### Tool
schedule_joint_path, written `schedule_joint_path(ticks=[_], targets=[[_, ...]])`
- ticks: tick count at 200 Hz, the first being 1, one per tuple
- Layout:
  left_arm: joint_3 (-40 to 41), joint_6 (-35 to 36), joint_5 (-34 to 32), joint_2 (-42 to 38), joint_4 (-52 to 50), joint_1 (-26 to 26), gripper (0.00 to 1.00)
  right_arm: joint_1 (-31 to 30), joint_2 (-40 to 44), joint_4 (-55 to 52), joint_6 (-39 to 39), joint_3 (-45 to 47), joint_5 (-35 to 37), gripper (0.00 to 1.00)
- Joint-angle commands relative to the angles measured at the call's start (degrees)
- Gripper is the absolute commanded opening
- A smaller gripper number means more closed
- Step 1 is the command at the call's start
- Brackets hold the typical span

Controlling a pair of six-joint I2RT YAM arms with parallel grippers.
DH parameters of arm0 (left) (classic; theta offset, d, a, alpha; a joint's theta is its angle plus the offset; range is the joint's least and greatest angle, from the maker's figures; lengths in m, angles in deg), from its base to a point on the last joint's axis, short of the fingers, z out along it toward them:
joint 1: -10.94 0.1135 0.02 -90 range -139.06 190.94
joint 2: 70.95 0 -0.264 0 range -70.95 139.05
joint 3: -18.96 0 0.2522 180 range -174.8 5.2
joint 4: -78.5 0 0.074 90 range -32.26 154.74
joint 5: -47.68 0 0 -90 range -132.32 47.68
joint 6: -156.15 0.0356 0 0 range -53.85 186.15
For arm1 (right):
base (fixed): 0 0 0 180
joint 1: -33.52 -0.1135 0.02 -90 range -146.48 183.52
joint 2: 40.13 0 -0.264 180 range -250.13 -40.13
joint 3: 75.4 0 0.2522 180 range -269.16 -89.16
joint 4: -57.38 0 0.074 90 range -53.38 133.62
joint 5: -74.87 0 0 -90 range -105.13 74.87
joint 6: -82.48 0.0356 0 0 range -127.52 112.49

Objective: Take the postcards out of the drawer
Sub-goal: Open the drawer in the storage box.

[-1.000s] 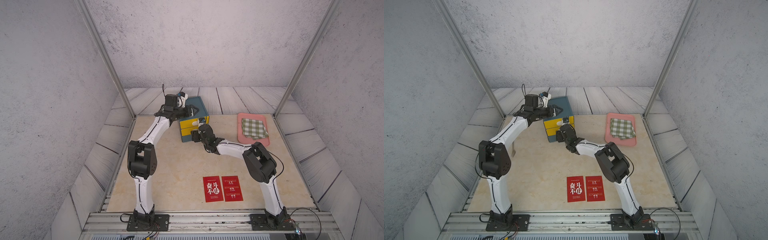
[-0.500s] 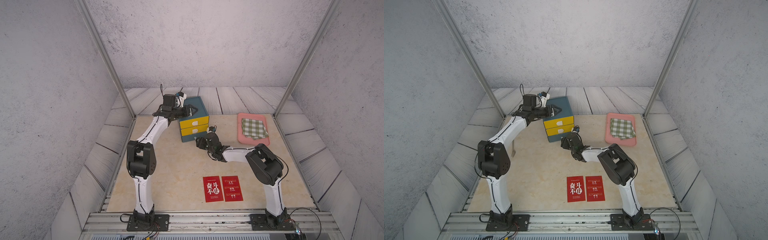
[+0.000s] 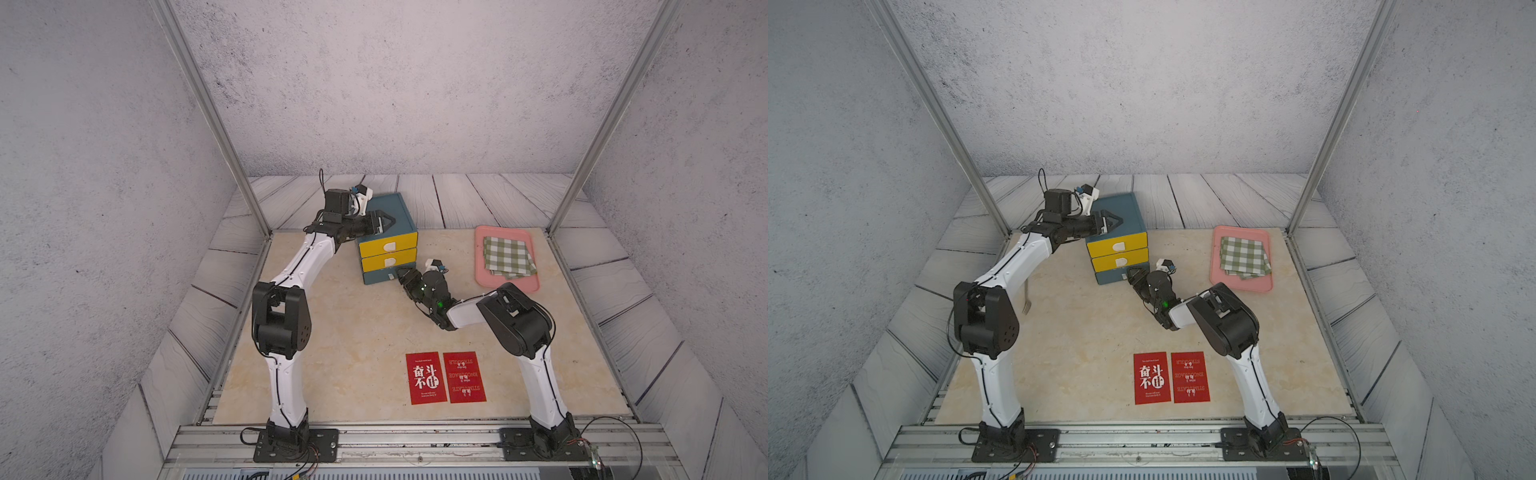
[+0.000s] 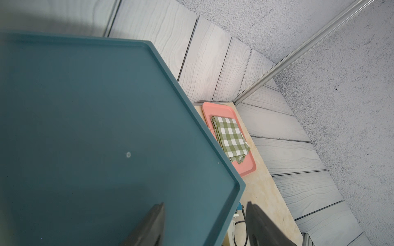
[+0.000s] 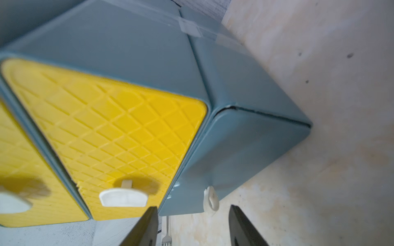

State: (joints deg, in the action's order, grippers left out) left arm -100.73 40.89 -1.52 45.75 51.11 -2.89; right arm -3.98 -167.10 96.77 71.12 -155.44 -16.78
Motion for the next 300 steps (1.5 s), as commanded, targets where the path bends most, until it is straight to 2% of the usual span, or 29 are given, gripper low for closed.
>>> schedule_joint_path(ticks=[1,84,169,300], targets=[[3.4,0.8,-1.2,2.0,-10.1,0.9,0.66,-0.2,-3.1,4.3,4.7,0.6,-1.3,0.57],[3.5,0.6,-1.2,1.7,-10.1,1.0,0.66,-1.2,-8.1,8.3,9.5,-1.2,0.4,0.53],[3.3,1.7,-1.5,1.9,-10.7,1.4,0.66,-1.3,-11.7,8.2,11.4,-5.0,-1.3,0.45],[3.1,2.5,-1.3,2.0,-11.7,2.2,0.66,-0.7,-14.6,9.8,12.9,-7.1,-1.1,0.09]])
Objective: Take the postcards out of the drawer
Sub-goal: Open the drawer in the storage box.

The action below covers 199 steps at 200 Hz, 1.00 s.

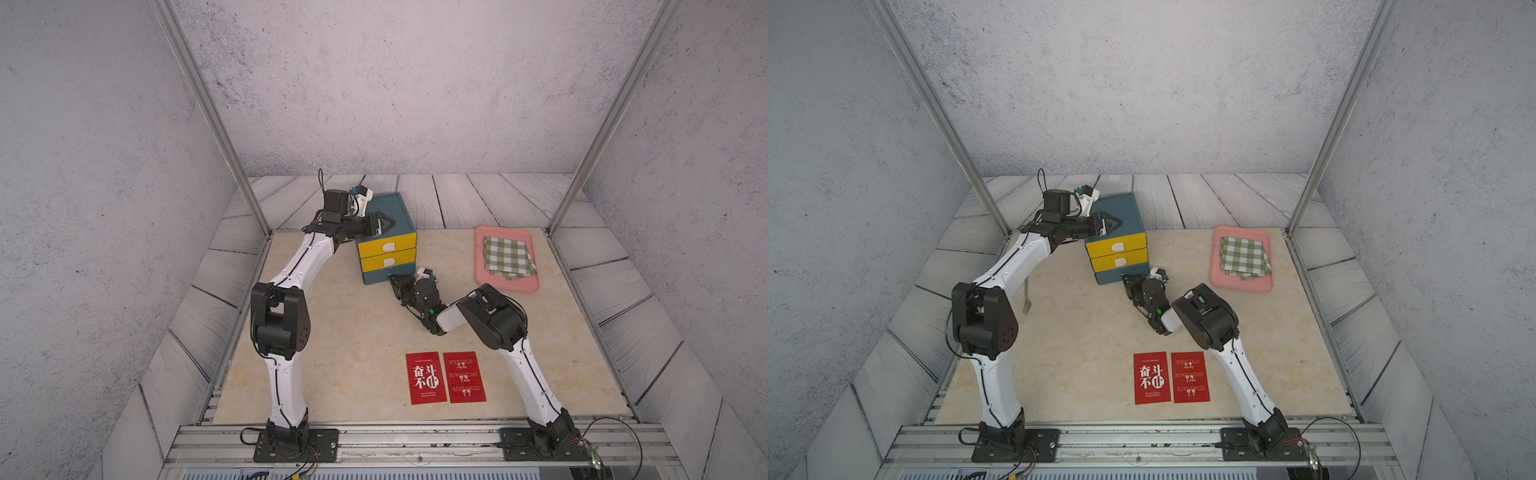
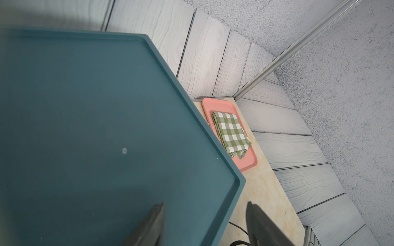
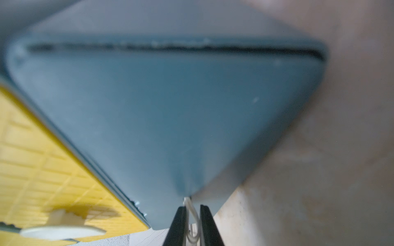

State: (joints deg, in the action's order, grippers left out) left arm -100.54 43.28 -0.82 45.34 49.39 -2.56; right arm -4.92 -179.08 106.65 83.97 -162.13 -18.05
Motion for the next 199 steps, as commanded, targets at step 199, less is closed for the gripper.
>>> schedule_joint_path(ticks=[199], targets=[[4.3,-0.5,-1.9,2.5,-9.7,2.0,0.66,-7.2,16.6,-1.1,-4.4,24.7,1.5,0.0]])
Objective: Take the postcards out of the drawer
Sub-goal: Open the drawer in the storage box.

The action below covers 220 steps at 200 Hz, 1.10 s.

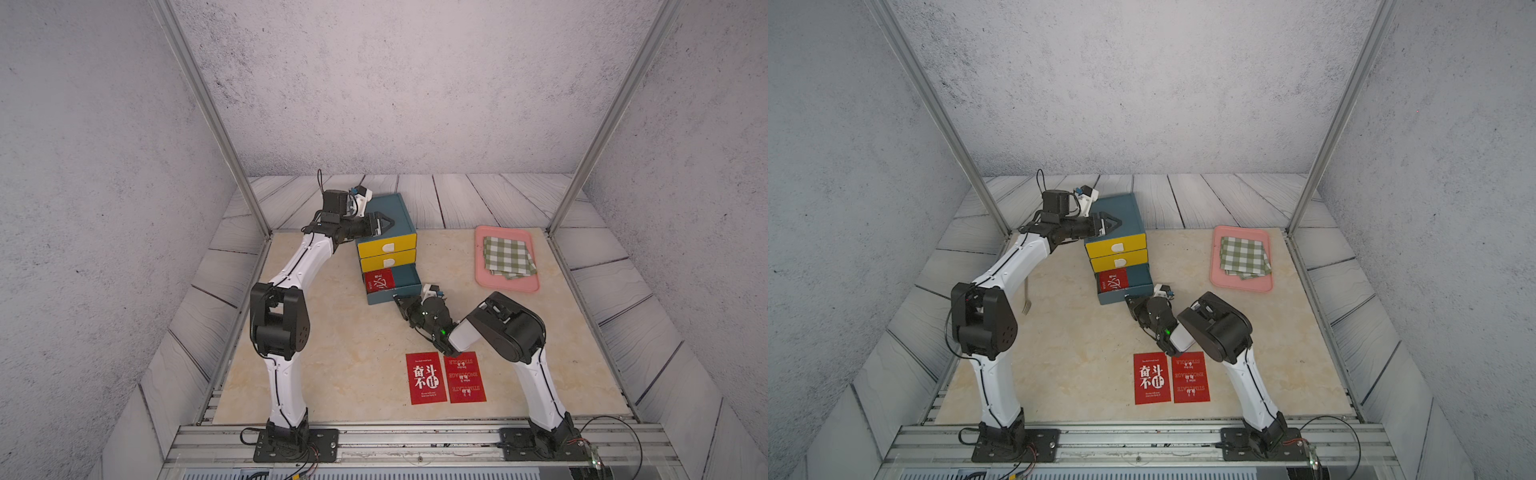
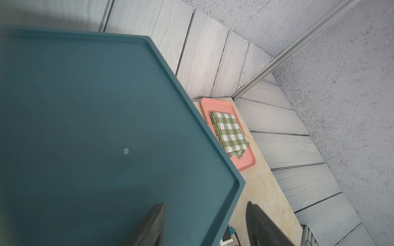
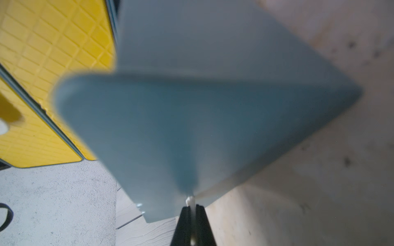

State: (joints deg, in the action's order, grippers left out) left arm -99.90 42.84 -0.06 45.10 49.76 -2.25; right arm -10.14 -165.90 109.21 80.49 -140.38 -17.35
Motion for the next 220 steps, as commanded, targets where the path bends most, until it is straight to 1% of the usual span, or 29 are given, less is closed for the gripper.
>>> schedule_joint_path(ticks=[1,44,95,142,190,220], targets=[[3.7,-0.1,-2.6,2.7,-10.1,1.7,0.66,-2.0,3.5,-3.6,-0.9,3.0,0.8,0.0],[4.0,0.2,-2.7,2.4,-10.2,1.8,0.66,-2.4,4.5,-1.5,0.6,7.7,1.1,0.0],[4.3,-0.1,-3.0,2.4,-10.0,1.7,0.66,-3.0,6.5,-1.2,0.7,11.1,1.8,0.0],[4.6,-0.5,-3.3,2.3,-9.8,1.8,0.66,-5.0,7.4,-2.6,0.7,10.6,2.3,0.0],[4.8,-0.9,-3.4,2.3,-9.5,1.8,0.66,-7.0,9.5,-6.8,-0.5,10.1,3.0,0.0],[4.9,-1.4,-3.3,2.2,-9.3,1.8,0.66,-7.5,9.6,-5.9,0.2,11.4,3.5,0.0]])
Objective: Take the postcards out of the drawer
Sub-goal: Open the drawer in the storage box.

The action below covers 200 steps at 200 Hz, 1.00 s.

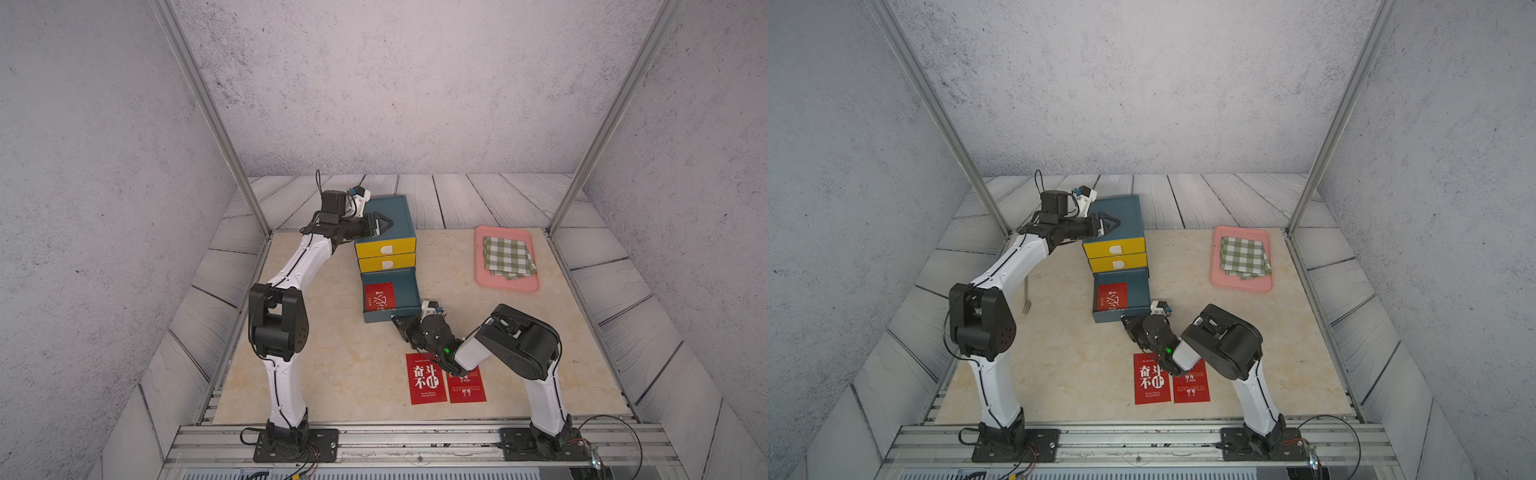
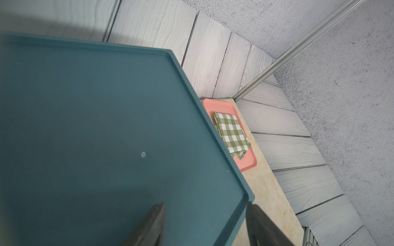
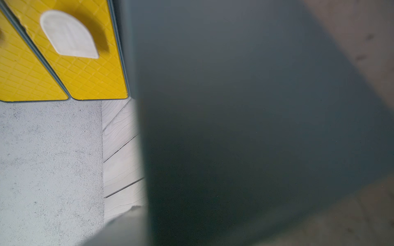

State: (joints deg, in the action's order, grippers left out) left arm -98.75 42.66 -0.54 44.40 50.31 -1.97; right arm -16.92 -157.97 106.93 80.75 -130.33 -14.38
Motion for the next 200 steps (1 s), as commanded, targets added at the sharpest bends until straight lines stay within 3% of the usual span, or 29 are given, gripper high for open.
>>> schedule_joint_path(ticks=[1,121,160,200], targets=[[3.7,-1.2,-2.8,2.8,-9.8,1.5,0.66,-0.7,1.6,-3.7,-0.1,1.4,0.5,0.0],[3.3,-1.9,-2.7,2.5,-9.6,1.1,0.67,-1.5,3.2,-3.5,0.1,4.2,1.0,0.0],[3.4,-2.3,-2.1,1.8,-8.7,0.5,0.68,-1.6,3.3,-4.0,-0.1,4.2,0.4,0.15],[3.2,-3.4,-1.8,0.7,-7.4,0.3,0.71,-1.6,5.7,-5.2,-1.4,5.1,1.0,0.37]])
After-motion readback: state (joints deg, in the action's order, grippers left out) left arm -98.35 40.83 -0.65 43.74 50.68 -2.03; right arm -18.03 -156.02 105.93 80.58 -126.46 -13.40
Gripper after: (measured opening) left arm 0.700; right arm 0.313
